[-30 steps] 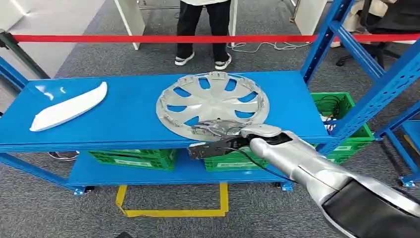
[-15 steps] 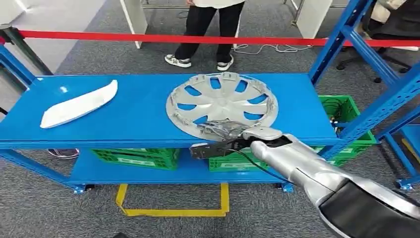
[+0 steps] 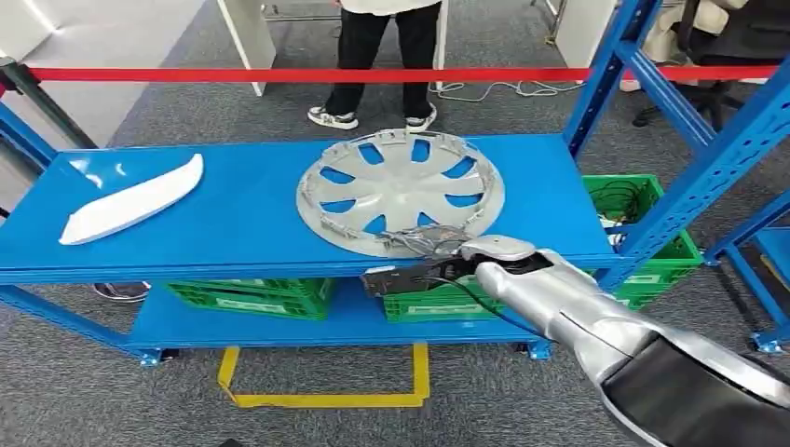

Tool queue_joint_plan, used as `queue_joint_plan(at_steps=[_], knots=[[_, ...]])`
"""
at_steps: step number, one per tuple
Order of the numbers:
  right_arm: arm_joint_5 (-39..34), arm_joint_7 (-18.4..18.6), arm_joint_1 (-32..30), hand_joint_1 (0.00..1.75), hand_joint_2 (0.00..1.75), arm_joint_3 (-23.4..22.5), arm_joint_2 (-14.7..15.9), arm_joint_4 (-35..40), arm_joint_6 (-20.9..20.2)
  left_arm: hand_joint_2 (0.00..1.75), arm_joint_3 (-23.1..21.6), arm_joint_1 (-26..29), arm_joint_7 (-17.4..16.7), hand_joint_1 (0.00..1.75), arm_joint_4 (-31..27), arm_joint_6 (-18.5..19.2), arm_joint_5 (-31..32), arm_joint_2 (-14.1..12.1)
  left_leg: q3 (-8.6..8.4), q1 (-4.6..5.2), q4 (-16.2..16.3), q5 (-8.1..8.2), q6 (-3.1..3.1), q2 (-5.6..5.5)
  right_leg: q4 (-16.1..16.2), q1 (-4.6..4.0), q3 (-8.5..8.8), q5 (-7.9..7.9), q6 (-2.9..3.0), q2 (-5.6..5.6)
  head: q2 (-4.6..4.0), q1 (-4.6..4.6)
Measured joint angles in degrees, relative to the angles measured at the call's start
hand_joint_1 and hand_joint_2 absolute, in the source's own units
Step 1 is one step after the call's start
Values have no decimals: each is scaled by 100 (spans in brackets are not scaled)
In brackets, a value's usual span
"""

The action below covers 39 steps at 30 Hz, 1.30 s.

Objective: Take the parts from the cabinet and place them on the table.

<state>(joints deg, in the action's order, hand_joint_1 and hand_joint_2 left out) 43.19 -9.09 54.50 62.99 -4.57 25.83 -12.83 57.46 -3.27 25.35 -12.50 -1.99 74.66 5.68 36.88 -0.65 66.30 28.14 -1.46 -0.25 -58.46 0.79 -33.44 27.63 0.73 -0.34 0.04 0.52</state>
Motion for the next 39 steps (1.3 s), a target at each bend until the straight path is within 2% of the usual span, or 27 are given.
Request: queue_joint_plan(at_steps=[1,2,5,7,8,9,11,12,13,14,16,17,18,21,22,23,26,27,28,29,31,32,33,35,37,38,39], knots=[[4,-35,25,175,175,0,0,0,-2,0,4,0,0,0,0,0,0,-7,-238,0,-499,-221,20,0,0,1,12,6,-9,0,0,0],[11,-52,46,175,175,-2,0,0,-2,0,9,-3,0,0,2,0,2,-7,-354,22,-710,-162,30,-4,-3,-35,5,18,-38,-4,0,-2],[20,-74,100,175,175,-22,0,-2,-2,0,22,-1,0,0,0,-2,4,-11,-363,46,-797,-136,87,5,29,-25,-10,-16,-120,-19,0,-4],[26,-76,111,175,175,-24,2,-4,-4,0,26,1,0,0,2,-2,7,-11,-397,4,-885,-194,184,25,12,-18,-65,37,-193,-14,0,-9],[30,-81,115,175,175,-24,2,-13,-13,0,26,-6,0,0,2,-2,7,-9,-398,7,-888,-201,203,31,-153,-21,-123,175,-210,-7,0,-26],[35,-90,111,175,175,-22,2,-22,-26,0,28,-7,0,0,0,-4,7,-17,-387,8,-887,-202,242,31,-536,-21,-295,395,-216,-8,0,-46],[33,-129,52,175,175,-22,2,-33,-24,0,31,0,0,0,2,-4,7,-26,-374,19,-886,-201,260,34,-1470,-21,-741,771,-229,-6,0,-42],[33,-146,36,175,175,-22,2,-35,-24,0,31,0,0,0,2,-4,9,-28,-375,22,-884,-201,260,34,-1708,-21,-859,801,-233,-7,0,-44],[28,-175,24,175,175,-22,2,-37,-24,0,33,1,0,0,2,-4,9,-28,-380,23,-883,-200,260,32,-1670,-21,-846,697,-229,-6,0,-41],[26,-194,22,175,175,-22,2,-37,-24,0,33,1,0,0,2,-4,15,-28,-384,23,-880,-199,260,29,-1402,-21,-721,498,-219,-6,0,-46],[26,-194,31,175,175,-20,2,-37,-26,0,33,-1,2,0,2,-4,17,-24,-402,23,-875,-187,243,18,-382,-21,-215,-4,-174,6,0,-44],[24,-201,29,175,175,-20,2,-37,-28,0,33,-3,2,0,2,-4,17,-24,-397,38,-867,-174,220,13,-60,-32,-67,3,-151,20,0,-44],[22,-214,36,175,175,-17,0,-37,-28,0,33,-5,2,0,2,-4,15,-26,-365,67,-826,-164,190,0,68,-38,41,33,-144,4,0,-42],[20,-229,30,175,175,-17,0,-37,-26,0,33,-2,4,0,2,-4,17,-24,-368,41,-870,-203,101,1,39,-61,17,14,-85,-5,0,-33],[20,-238,31,175,175,-17,0,-35,-24,0,33,-6,4,0,2,-4,17,-35,-354,34,-840,-159,69,-1,94,-12,53,-20,-36,12,0,-37],[20,-247,28,175,175,-13,-20,-35,-24,0,33,-6,4,0,2,-4,17,-31,-321,32,-716,-55,33,6,98,-9,64,-21,-22,23,0,-7],[20,-260,22,175,175,-13,-20,-35,-20,0,33,12,7,0,2,-4,24,-31,210,-6,504,554,-38,7,97,-12,61,-17,17,37,0,2],[20,-262,3,175,175,-13,-20,-37,-20,0,33,18,7,0,2,-4,24,-31,354,-8,832,639,-52,7,95,-11,62,-15,20,35,0,9],[20,-264,-12,175,175,-13,-20,-37,-13,0,35,18,7,0,2,-4,24,-31,377,-16,875,587,-60,7,95,-9,68,-15,19,31,0,7],[17,-278,-11,175,175,-15,-20,-35,-11,0,35,18,7,0,2,-4,24,-35,288,-31,667,392,-62,7,91,-8,72,-12,16,23,0,9],[17,-288,5,175,175,-15,-20,-35,-4,0,35,16,20,0,2,-7,24,-42,-144,-57,-279,-145,-57,9,86,-2,102,4,-9,7,0,7],[15,-293,9,175,175,-15,-20,-35,-2,0,35,16,22,0,2,-9,24,-42,-307,-67,-674,-260,-56,10,84,-7,103,18,-35,1,0,7],[15,-293,14,175,175,-15,-20,-35,0,0,35,9,24,0,4,-9,24,-37,-378,-32,-791,-195,-44,5,46,-50,76,30,-68,-21,0,13],[7,-293,21,175,175,-20,-20,-35,7,0,37,1,31,0,4,-11,24,-39,-351,-16,-807,-160,22,14,68,-37,41,-5,-135,-32,0,2],[4,-295,30,175,175,-20,-15,-35,7,0,37,10,31,0,4,-11,24,-39,-376,-23,-868,-192,125,20,92,-25,57,3,-209,-39,0,4],[2,-295,35,175,175,-20,-9,-35,7,0,37,6,33,0,4,-11,24,-31,-388,-34,-889,-213,164,50,-3,-15,-23,96,-223,-27,0,-2],[0,-304,44,175,175,-20,-7,-35,7,0,37,-3,39,0,4,-11,24,-37,-377,-34,-890,-218,208,52,-285,-15,-157,283,-235,-14,0,-26]])
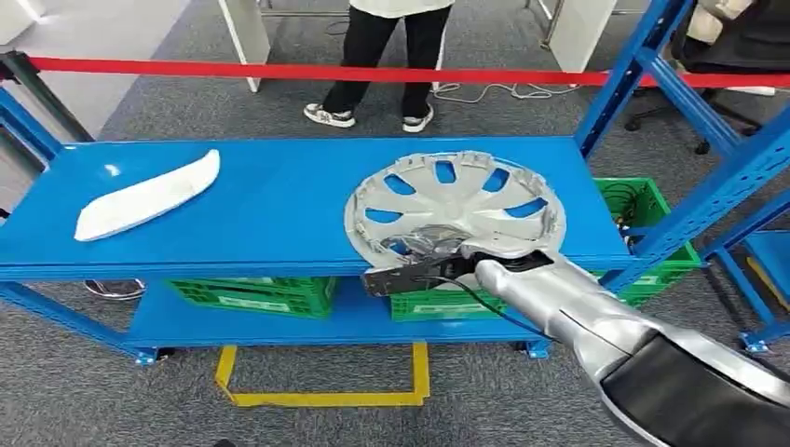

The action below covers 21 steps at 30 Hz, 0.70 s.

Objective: Take the parts from the cabinet and place them on the table.

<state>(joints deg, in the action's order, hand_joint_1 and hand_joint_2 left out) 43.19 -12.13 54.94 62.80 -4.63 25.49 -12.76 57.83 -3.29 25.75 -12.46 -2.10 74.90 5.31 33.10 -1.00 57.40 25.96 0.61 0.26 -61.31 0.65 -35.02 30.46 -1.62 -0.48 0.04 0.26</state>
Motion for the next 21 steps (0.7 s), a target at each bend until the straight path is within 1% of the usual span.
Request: queue_joint_plan(at_steps=[1,2,3,4,5,6,7,8,9,10,12,13,14,15,16,17,18,19,20,21], knots=[[-2,-7,-8,175,175,2,2,0,9,0,0,-3,2,0,0,0,0,-7,11,7,0,-4,20,2,-431,0,-198,207,-3,-1,-2,-11],[-9,-11,-24,175,175,2,4,0,18,0,2,-2,2,0,0,0,0,-7,19,17,0,-6,27,6,-896,1,-420,396,-11,-1,0,-4],[-15,-22,-39,175,175,2,13,0,17,0,2,-1,2,0,0,0,0,-7,29,27,4,-6,29,6,-1309,1,-626,524,-17,0,-2,-11],[-15,-24,-53,175,175,2,15,0,22,0,2,3,2,0,0,4,0,-7,27,32,4,-7,30,5,-1422,1,-690,501,-19,0,0,-9],[-17,-24,-56,175,175,2,20,0,44,0,2,6,7,0,0,11,0,-4,23,35,5,-7,30,2,-1271,0,-615,344,-10,0,0,-9],[-17,-24,-49,175,175,2,20,0,61,0,2,6,11,0,0,13,0,-2,19,36,9,-7,29,-3,-876,-1,-424,102,6,1,0,-11],[-17,-26,-37,175,175,2,17,0,70,0,4,3,18,0,0,15,0,-2,11,36,15,-4,26,-6,-336,-1,-152,-160,32,4,0,-11],[-17,-26,-23,175,175,2,20,0,70,0,4,1,22,0,0,15,0,0,11,36,25,4,12,-7,125,-1,83,-325,53,11,0,-13],[-15,-26,-15,175,175,2,17,0,70,0,4,-3,31,0,0,15,0,-2,40,84,59,19,-28,-13,314,-20,202,-231,58,16,0,-8],[-18,-26,-24,175,175,4,17,2,74,0,4,-3,35,0,0,17,0,-4,66,72,58,2,-59,-15,316,-16,208,-237,75,2,0,11],[-22,-46,-35,175,175,4,17,7,74,0,7,-2,39,0,0,26,0,-2,60,53,32,-33,-116,-15,313,-43,187,-246,115,-4,0,2],[-22,-50,-31,175,175,4,17,7,74,0,9,-4,42,0,0,28,0,-4,55,54,30,-30,-144,-19,342,-33,199,-268,158,1,0,-4],[-22,-46,-28,175,175,4,15,17,74,0,13,-5,46,0,0,26,0,-13,75,41,85,39,-174,-30,379,5,231,-294,198,27,0,2],[-20,-44,-20,175,175,4,17,17,74,0,17,-4,55,0,0,26,0,-7,161,44,293,197,-205,-28,384,7,236,-297,224,31,0,26],[-17,-41,-25,175,175,7,17,17,70,0,20,-1,57,0,0,26,0,-2,330,29,680,411,-225,-28,383,5,228,-299,247,37,0,24],[-17,-33,-45,175,175,9,17,17,70,0,26,3,57,0,0,26,0,-4,556,20,1196,636,-246,-28,382,0,225,-297,253,37,0,26],[-17,-33,-61,175,175,9,17,17,70,0,28,7,59,0,0,26,0,-2,735,22,1594,770,-261,-28,380,-2,224,-296,255,35,-2,22],[-17,-33,-77,3,175,9,17,17,74,0,31,8,59,0,0,26,0,-2,829,20,1798,791,-268,-28,380,-2,227,-296,254,32,0,28],[-15,-17,-86,0,175,7,17,17,109,0,33,8,63,0,0,26,0,-4,796,17,1717,663,-267,-28,379,-2,234,-294,253,26,0,24],[-6,33,-85,0,175,7,17,17,158,0,35,6,68,0,0,26,-2,-7,662,12,1395,427,-258,-27,378,-2,241,-291,253,16,0,28]])
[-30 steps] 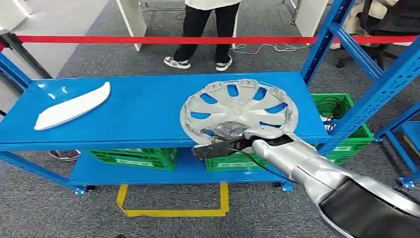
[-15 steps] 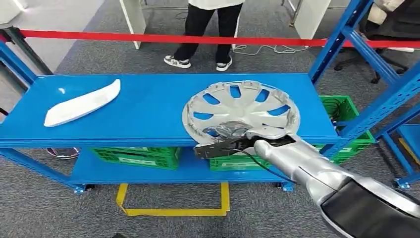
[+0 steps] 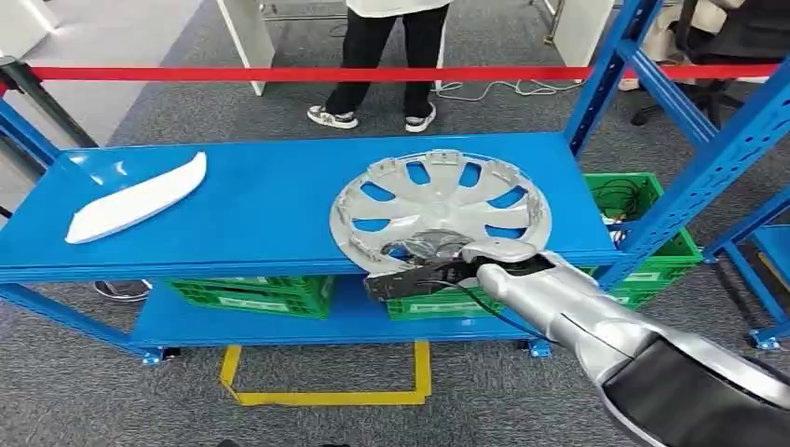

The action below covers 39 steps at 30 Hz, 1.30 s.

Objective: Take the parts from the cabinet and place them on the table.

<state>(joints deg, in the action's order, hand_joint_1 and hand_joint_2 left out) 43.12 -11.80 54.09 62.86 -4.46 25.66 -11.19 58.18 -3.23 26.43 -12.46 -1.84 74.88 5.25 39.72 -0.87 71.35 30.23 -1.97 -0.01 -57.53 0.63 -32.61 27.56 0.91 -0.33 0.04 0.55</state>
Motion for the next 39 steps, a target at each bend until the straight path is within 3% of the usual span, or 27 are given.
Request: queue_joint_plan(at_steps=[2,4,6,8,9,10,12,13,14,15,17,18,19,22,24,25,27,28,29,30,32,33,34,36,39], knots=[[68,163,-27,0,175,0,-2,0,152,0,2,-1,0,0,0,0,-9,-2,-433,-1,-970,-501,35,1,0,0,26,17,-20,-7,0,-2],[133,308,-33,0,175,0,-4,0,295,0,7,-14,0,0,0,0,-15,0,-592,30,-1381,-451,78,-7,-33,-48,-29,33,-70,-30,-2,-9],[179,373,-42,0,175,-2,-4,0,343,0,9,-7,-2,0,0,-20,-15,2,-558,45,-1341,-444,120,-7,3,-33,-36,8,-124,-18,0,-9],[216,426,-45,0,175,-11,-2,-2,343,0,13,1,-2,0,0,-17,-15,13,-593,-4,-1425,-497,214,5,-10,-30,-71,55,-195,-16,0,-13],[247,465,-42,0,175,-17,-2,-7,341,0,15,-5,-2,0,0,-22,-15,13,-599,3,-1428,-500,240,11,-155,-30,-134,178,-205,-12,0,-30],[269,483,-34,0,175,-26,-2,-15,341,0,20,-10,-2,0,0,-28,-15,9,-592,2,-1427,-501,274,12,-530,-30,-304,392,-211,-13,0,-57],[308,528,-78,0,175,-48,-2,-24,341,0,44,-8,-17,0,0,-33,-17,9,-586,16,-1426,-498,281,23,-1511,-26,-774,784,-224,-12,0,-54],[330,555,-102,0,175,-52,-2,-28,343,0,52,-6,-26,0,0,-35,-17,9,-586,17,-1425,-497,283,24,-1764,-27,-908,835,-230,-11,0,-57],[352,570,-116,0,175,-61,-2,-31,343,0,55,-5,-39,0,0,-33,-17,11,-591,17,-1424,-496,282,24,-1769,-27,-926,758,-230,-11,0,-55],[369,599,-111,0,175,-74,-2,-33,343,0,61,-5,-48,0,0,-33,-15,13,-595,17,-1422,-496,282,22,-1516,-26,-812,562,-226,-9,0,-59],[378,614,-90,0,175,-98,-2,-33,343,0,70,-5,-59,0,0,-33,-17,20,-616,15,-1416,-487,268,15,-504,-16,-299,61,-201,4,0,-59],[385,616,-71,0,175,-98,-2,-33,343,0,79,-6,-59,0,0,-33,-17,20,-613,24,-1402,-477,245,14,-121,-11,-116,19,-186,14,0,-57],[389,618,-53,0,175,-98,-4,-33,341,0,85,-8,-59,0,0,-35,-17,17,-578,68,-1348,-452,205,-1,-12,-22,-6,58,-176,1,0,-57],[389,612,-78,0,175,-101,-7,-33,341,0,98,-6,-63,0,0,-35,-17,20,-580,43,-1379,-503,129,-2,-58,-48,-44,39,-117,-4,0,-42],[417,634,-49,0,175,-107,-24,-33,323,0,101,-6,-63,0,0,-37,-17,13,-538,32,-1255,-367,67,-10,-13,-3,-15,-5,-44,17,0,-35],[442,655,-33,0,175,-107,-24,-33,275,0,101,-6,-63,0,0,-35,-15,20,-414,27,-941,-160,42,-10,-13,-3,-18,-4,-8,23,0,-9],[479,666,-47,0,175,-105,-28,-42,146,0,103,-1,-68,0,0,-37,-17,17,-24,17,-29,259,7,-10,-14,-13,-24,-3,6,27,0,-17],[496,684,-46,0,175,-107,-33,-50,98,0,107,4,-70,0,0,-37,-18,17,116,17,304,360,-1,-10,-15,-15,-25,-1,10,27,0,-13],[518,706,-45,0,175,-107,-33,-55,70,0,111,10,-70,0,0,-39,-20,17,145,16,378,328,2,-10,-15,-15,-17,-1,10,25,0,-15],[549,734,-38,0,175,-107,-35,-59,37,0,116,12,-70,0,0,-42,-20,15,51,16,190,152,10,-10,-16,-15,-11,0,9,22,0,-13],[588,776,-16,0,175,-107,-39,-61,-33,0,131,10,-81,0,0,-55,-22,11,-379,14,-714,-342,41,-10,-17,-13,12,3,3,15,0,-13],[594,798,-6,0,175,-107,-46,-68,-92,0,142,10,-85,0,0,-63,-22,11,-596,15,-1162,-501,61,-9,-15,-15,19,12,-12,12,0,-15],[601,813,11,0,175,-107,-48,-79,-143,0,151,4,-87,0,0,-68,-24,11,-681,43,-1339,-400,73,-8,-36,-65,-3,29,-42,1,0,-13],[627,841,54,0,175,-112,-48,-109,-275,0,157,2,-90,0,0,-79,-26,11,-665,54,-1359,-386,114,-10,-13,-50,-22,2,-102,-14,0,-20],[734,931,66,0,175,-111,-48,-124,-202,0,173,5,-92,0,0,-79,-26,20,-695,13,-1441,-455,241,17,-56,-44,-68,65,-199,-13,0,-26]])
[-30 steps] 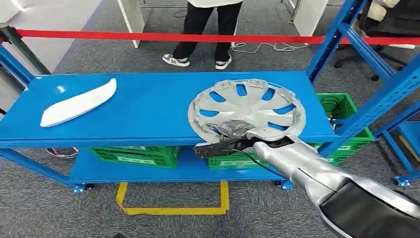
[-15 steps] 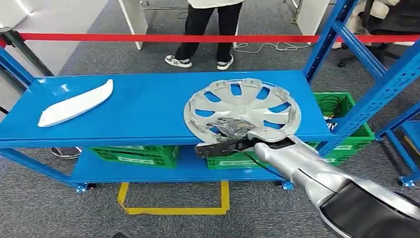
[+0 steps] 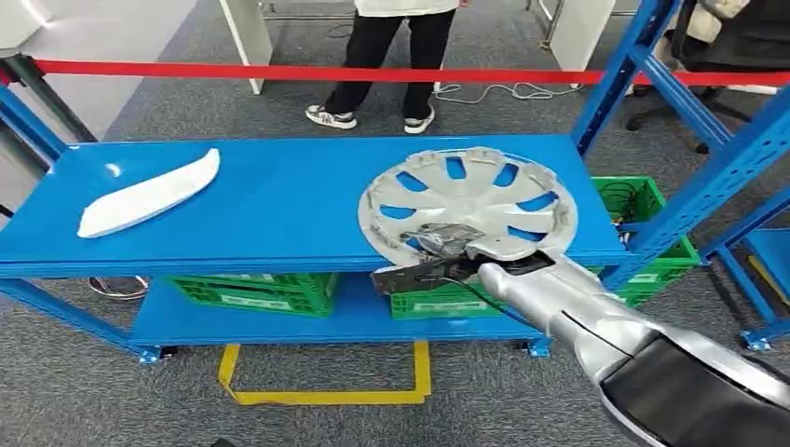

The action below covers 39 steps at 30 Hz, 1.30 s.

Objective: Take the parts from the cabinet and place them on the table.

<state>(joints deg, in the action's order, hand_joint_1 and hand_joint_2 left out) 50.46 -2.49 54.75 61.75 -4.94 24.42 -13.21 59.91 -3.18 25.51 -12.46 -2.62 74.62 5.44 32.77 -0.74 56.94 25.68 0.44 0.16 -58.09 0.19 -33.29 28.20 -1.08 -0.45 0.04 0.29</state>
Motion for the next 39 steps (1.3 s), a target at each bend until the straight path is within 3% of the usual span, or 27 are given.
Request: queue_joint_plan(at_steps=[1,3,4,5,6,7,9,10,11,13,15,17,19,20,21,22,24,25,26,29,31,32,34,35,36,37,39], knots=[[46,49,5,0,175,0,0,-11,91,0,5,-7,0,0,0,0,0,0,10,0,0,-6,24,-1,-228,0,-113,183,-17,13,0,-29],[107,136,-27,0,175,-6,0,-33,273,0,22,-5,0,0,0,-4,0,-4,39,7,0,-12,59,3,-1160,6,-548,636,-33,12,0,-27],[136,155,-56,0,175,-20,0,-39,344,0,26,-3,0,0,0,-4,0,-4,52,9,3,-14,61,4,-1573,5,-748,779,-42,12,-2,-35],[173,199,-73,0,175,-35,0,-39,422,0,29,1,0,0,0,-4,2,-5,54,10,3,-16,61,4,-1729,6,-826,771,-47,12,0,-33],[212,234,-74,0,175,-42,0,-39,486,0,33,7,0,0,0,-4,2,-4,51,10,4,-16,59,4,-1607,6,-759,639,-45,13,0,-35],[263,271,-66,0,175,-50,0,-37,556,0,37,9,0,0,0,-4,4,0,45,9,6,-16,58,2,-1264,7,-587,422,-35,15,0,-38],[393,363,-52,0,175,-118,0,-37,682,0,50,4,0,0,0,-4,4,9,33,8,18,-10,39,0,-222,15,-48,-42,-4,24,0,-38],[444,396,-50,0,175,-140,0,-37,731,0,61,-1,0,0,0,-4,7,7,60,53,47,1,-7,-8,19,-1,66,23,4,29,0,-33],[488,424,-54,0,175,-157,-11,-28,789,0,70,-8,2,0,0,-2,11,7,91,50,69,-6,-34,-23,46,7,117,15,33,19,0,-18],[555,487,-68,0,175,-220,-11,-29,877,0,72,0,9,0,0,-2,13,7,101,35,44,-46,-97,-24,36,-18,83,1,72,21,0,-24],[586,514,-59,0,175,-280,-11,-20,905,0,74,4,7,0,0,-2,15,-9,111,31,70,5,-149,-34,93,30,114,-46,149,42,0,-31],[601,536,-57,0,175,-306,-11,-20,910,0,77,9,11,0,0,2,22,7,324,20,594,348,-203,-30,97,32,115,-51,205,42,0,15],[621,536,-80,0,175,-315,-11,-22,925,0,77,8,11,0,0,2,22,7,750,12,1547,728,-235,-30,94,21,114,-48,215,39,0,8],[652,542,-90,0,175,-317,-11,-22,949,0,77,10,11,0,0,2,22,7,883,10,1813,763,-240,-30,92,17,117,-43,222,36,0,13],[698,566,-96,0,175,-326,-11,-22,973,0,77,12,11,0,0,2,28,7,869,11,1764,659,-234,-30,91,17,126,-38,222,32,0,8],[752,601,-95,0,175,-345,-11,-22,1004,0,79,11,11,0,0,2,31,7,762,11,1492,449,-221,-30,91,16,135,-31,222,27,0,13],[846,634,-94,0,175,-426,-11,-16,1021,0,79,8,11,0,0,2,55,2,346,11,534,-80,-181,-29,90,17,170,-4,205,25,0,13],[870,623,-96,0,175,-457,-11,-7,1002,0,79,9,11,0,0,2,66,0,190,20,209,-118,-157,-32,89,5,160,11,183,26,0,6],[912,606,-84,0,175,-488,-11,-7,956,0,81,3,13,0,0,2,66,2,155,43,87,-87,-136,-34,55,-26,120,19,159,12,0,8],[988,604,-95,0,175,-562,-11,-7,923,0,81,7,11,0,0,2,74,0,195,61,85,-49,-64,-32,87,-8,98,2,73,27,0,6],[1019,606,-89,0,175,-596,-11,-7,927,0,81,2,13,0,0,0,81,11,147,18,-1,-86,1,-23,-70,-7,-9,163,18,28,0,-11],[1054,606,-87,0,175,-614,-11,-7,936,0,81,-10,13,0,0,0,83,7,151,18,0,-82,48,-23,-427,-6,-176,358,4,25,0,-33],[1109,603,-134,0,175,-651,-11,-7,945,0,83,-16,13,0,0,0,87,2,153,23,0,-73,61,-23,-1374,0,-647,728,-19,25,0,-31],[1108,584,-159,0,175,-682,-11,-4,945,0,85,-14,13,0,0,0,87,0,152,23,3,-70,64,-23,-1686,0,-821,795,-31,27,0,-38],[1111,542,-171,0,175,-715,-11,-4,929,0,88,-11,13,0,0,0,87,0,144,23,3,-67,67,-25,-1722,2,-873,715,-37,27,0,-35],[1119,518,-167,0,175,-741,-11,-4,897,0,94,-8,13,0,0,0,90,2,133,21,6,-62,63,-29,-1469,4,-778,495,-35,29,0,-37],[1161,514,-149,0,175,-776,-11,22,753,0,116,-11,13,0,0,0,87,15,99,18,12,-42,43,-34,-488,13,-317,-38,-12,37,0,-38]])
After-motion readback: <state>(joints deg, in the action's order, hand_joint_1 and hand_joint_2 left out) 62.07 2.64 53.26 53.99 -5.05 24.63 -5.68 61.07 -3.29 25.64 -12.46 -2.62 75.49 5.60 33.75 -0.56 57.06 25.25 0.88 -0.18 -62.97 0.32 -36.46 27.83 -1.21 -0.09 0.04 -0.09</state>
